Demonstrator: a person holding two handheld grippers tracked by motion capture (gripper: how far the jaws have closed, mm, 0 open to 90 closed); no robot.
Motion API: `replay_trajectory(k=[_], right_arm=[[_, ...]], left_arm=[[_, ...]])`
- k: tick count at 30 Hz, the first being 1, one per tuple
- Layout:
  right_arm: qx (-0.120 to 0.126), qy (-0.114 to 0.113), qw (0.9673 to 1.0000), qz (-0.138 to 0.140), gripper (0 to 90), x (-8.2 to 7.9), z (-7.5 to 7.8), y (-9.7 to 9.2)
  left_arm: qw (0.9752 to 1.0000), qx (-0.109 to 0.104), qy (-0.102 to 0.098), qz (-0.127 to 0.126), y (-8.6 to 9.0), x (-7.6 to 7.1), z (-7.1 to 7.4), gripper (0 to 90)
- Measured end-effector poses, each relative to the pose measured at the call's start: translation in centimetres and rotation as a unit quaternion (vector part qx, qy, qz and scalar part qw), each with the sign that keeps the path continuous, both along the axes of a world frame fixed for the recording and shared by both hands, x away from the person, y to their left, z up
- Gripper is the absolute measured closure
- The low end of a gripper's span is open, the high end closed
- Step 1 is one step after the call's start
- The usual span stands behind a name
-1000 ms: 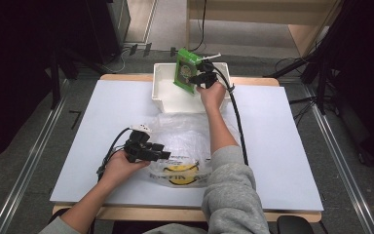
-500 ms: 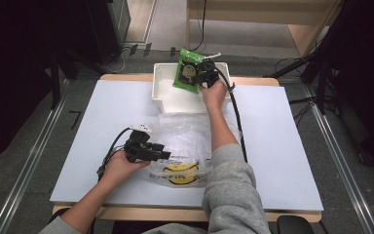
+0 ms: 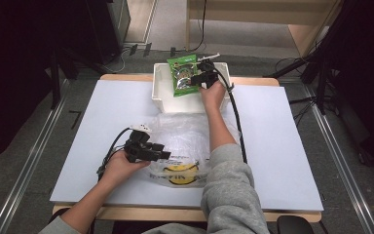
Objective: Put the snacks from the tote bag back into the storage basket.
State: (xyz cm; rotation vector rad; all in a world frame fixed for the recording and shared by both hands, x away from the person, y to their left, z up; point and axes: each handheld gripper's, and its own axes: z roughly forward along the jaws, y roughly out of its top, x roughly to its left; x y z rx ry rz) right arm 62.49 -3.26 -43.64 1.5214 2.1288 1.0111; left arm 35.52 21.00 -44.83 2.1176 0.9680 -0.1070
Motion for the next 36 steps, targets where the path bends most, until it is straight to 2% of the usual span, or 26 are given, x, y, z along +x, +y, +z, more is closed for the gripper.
replay_trajectory(k=[7, 9, 25, 30, 33, 36], right_arm=[[0.006, 0.003, 1.0, 0.002, 54.9, -0.2, 0.1, 0.1], [0.014, 0.002, 0.9999, 0.004, 54.9, -0.4, 0.1, 0.1], [0.019, -0.003, 0.9998, 0.005, 54.6, -0.8, 0.6, -0.1], [0.022, -0.006, 0.9996, 0.015, 52.7, -1.2, 1.1, -0.2], [0.035, -0.004, 0.9991, 0.022, 51.3, -1.6, 1.6, -0.2], [0.032, -0.005, 0.9991, 0.028, 50.6, -2.0, 1.9, -0.3]], left_arm=[[1.0, 0.0, -0.001, 0.0, 0.0, 0.0, 0.0, 48.1], [1.0, 0.001, -0.001, 0.0, 0.0, 0.0, 0.0, 48.1], [1.0, 0.004, -0.002, -0.001, -0.1, 0.0, 0.0, 48.1], [1.0, 0.004, -0.003, -0.001, -0.1, 0.0, 0.0, 48.0], [1.0, 0.005, -0.003, -0.001, -0.1, 0.0, 0.0, 48.1], [1.0, 0.006, -0.002, -0.002, -0.1, 0.0, 0.0, 48.1]])
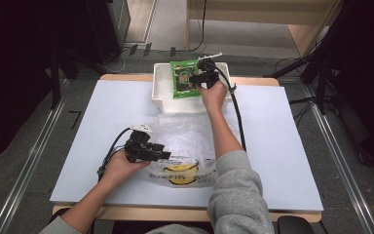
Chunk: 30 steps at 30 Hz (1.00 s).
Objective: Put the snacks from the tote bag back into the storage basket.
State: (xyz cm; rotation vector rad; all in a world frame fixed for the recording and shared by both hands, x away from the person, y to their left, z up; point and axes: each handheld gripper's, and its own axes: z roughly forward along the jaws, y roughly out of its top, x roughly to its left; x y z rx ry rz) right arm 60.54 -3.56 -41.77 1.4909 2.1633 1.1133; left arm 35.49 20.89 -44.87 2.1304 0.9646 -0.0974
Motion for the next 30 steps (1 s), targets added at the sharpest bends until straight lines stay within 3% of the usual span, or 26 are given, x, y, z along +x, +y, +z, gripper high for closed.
replay_trajectory(k=[18, 23, 30], right_arm=[[0.005, -0.007, 0.9988, 0.049, 48.9, -3.0, 1.9, -0.1], [0.011, -0.001, 0.9972, 0.074, 47.7, -4.4, 2.4, -0.2], [0.013, -0.012, 0.9945, 0.103, 47.1, -6.2, 3.1, -0.2]], left_arm=[[1.0, -0.002, -0.001, -0.001, -0.3, 0.0, 0.0, 48.0], [1.0, -0.006, 0.0, -0.001, -0.4, 0.0, 0.0, 47.9], [1.0, -0.008, -0.002, 0.004, -0.1, 0.0, 0.2, 47.9]])
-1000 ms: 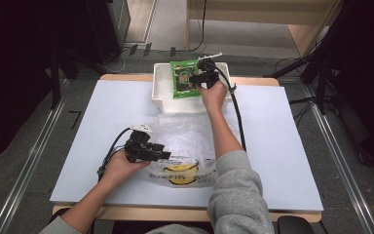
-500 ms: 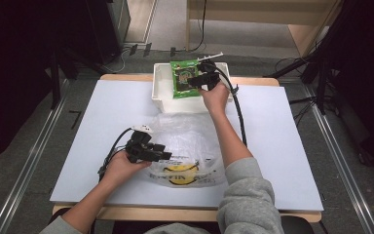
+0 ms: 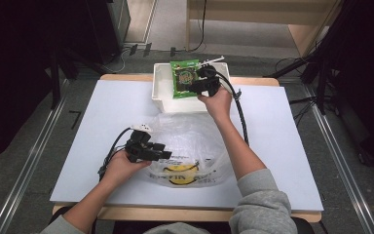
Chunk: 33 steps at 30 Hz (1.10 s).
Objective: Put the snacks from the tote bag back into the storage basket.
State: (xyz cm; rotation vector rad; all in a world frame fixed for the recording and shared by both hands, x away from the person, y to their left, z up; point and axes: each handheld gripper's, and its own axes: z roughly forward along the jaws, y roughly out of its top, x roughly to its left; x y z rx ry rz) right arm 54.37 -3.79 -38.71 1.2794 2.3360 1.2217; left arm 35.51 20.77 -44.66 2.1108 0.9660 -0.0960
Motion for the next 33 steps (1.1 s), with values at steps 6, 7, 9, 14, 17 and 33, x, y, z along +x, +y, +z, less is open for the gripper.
replay_trajectory(k=[6, 7, 9, 14, 17, 33], right_arm=[[0.011, -0.002, 0.9998, 0.017, 46.4, -1.4, 0.5, 0.0], [0.011, -0.005, 0.9997, 0.02, 46.3, -1.7, 0.5, 0.0], [0.016, -0.004, 0.9996, 0.024, 45.8, -2.3, 0.7, 0.0], [0.007, -0.013, 0.9991, 0.039, 45.0, -3.9, 1.1, -0.1], [0.01, -0.011, 0.999, 0.043, 44.9, -4.3, 1.2, -0.2], [0.02, -0.012, 0.9973, 0.069, 44.2, -8.5, 1.1, -1.7]], left_arm=[[1.0, 0.004, 0.002, -0.004, -0.1, 0.0, -0.1, 47.9], [1.0, 0.005, 0.0, -0.004, -0.1, 0.0, -0.1, 47.9], [1.0, 0.004, 0.0, -0.003, 0.0, -0.1, 0.0, 47.9], [1.0, 0.003, 0.002, 0.001, 0.1, -0.1, 0.0, 47.7], [1.0, 0.005, 0.0, 0.001, 0.1, -0.1, 0.0, 47.7], [0.9999, 0.012, -0.001, 0.001, 0.0, -0.1, 0.0, 47.4]])
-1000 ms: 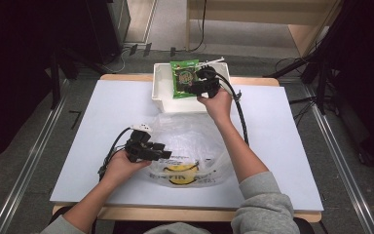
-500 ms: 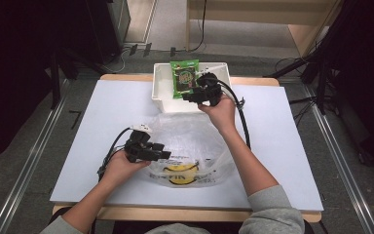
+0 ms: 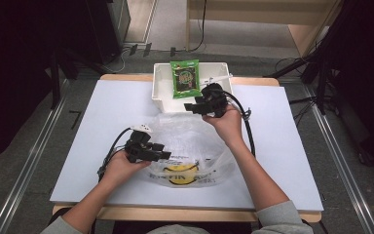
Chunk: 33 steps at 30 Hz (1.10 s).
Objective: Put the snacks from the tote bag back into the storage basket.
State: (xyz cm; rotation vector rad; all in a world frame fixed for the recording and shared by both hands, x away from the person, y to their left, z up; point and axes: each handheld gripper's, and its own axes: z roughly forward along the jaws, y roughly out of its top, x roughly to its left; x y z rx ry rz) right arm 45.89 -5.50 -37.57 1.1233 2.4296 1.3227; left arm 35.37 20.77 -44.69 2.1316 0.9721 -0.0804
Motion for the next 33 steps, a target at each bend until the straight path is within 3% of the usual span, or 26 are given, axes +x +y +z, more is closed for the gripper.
replay_trajectory(k=[21, 33], right_arm=[[-0.002, -0.006, 0.9999, 0.014, 42.5, -4.6, -0.6, -2.2], [-0.013, -0.006, 0.9997, 0.022, 42.4, -7.2, -2.3, -2.4]], left_arm=[[1.0, -0.004, -0.006, 0.004, 0.2, 0.0, 0.2, 47.1], [0.9999, -0.005, -0.008, 0.004, 0.2, 0.0, 0.2, 46.9]])
